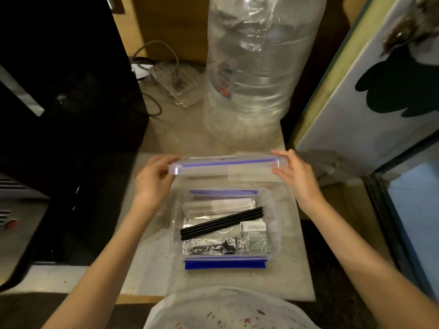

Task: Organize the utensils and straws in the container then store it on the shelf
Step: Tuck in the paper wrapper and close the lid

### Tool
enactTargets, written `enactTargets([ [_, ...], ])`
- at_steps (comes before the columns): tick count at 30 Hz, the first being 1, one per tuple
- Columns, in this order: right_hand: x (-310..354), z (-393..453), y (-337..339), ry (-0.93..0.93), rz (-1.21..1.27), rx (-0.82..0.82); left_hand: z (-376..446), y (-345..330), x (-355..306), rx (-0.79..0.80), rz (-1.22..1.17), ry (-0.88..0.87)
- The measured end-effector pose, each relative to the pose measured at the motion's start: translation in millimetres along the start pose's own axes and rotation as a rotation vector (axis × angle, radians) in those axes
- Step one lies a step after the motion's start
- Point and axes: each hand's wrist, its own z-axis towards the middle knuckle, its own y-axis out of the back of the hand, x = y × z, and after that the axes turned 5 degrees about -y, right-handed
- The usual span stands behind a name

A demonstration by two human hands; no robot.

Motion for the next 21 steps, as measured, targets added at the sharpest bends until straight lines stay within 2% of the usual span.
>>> enactTargets([
  [3, -8.7, -26.4, 4.9, -0.055, 0.091, 0.064, -25.4, 9.2, -0.6, 0.057, 0.064, -0.131],
  [7, -30.3, -58.1, 5.3, -0.018, -0.127, 0.102, -50.3, 18.0, 6.6, 0.155, 0.101, -0.18],
  [10, -41.6, -75.1, 6.8, -0.02, -0.112, 0.173, -65.0, 19.3, 7.7, 0.196, 0.096, -0.153],
  [16, -49.2, -91.1, 11.0, -0.018, -0.123, 0.156, -85.8, 23.8, 6.1, 0.247, 0.054, -0.114],
  [21, -56.9, -103.0, 12.1, 0.027, -0.231, 0.137, -102.4, 21.9, 6.5, 0.237, -0.167, 0.026],
])
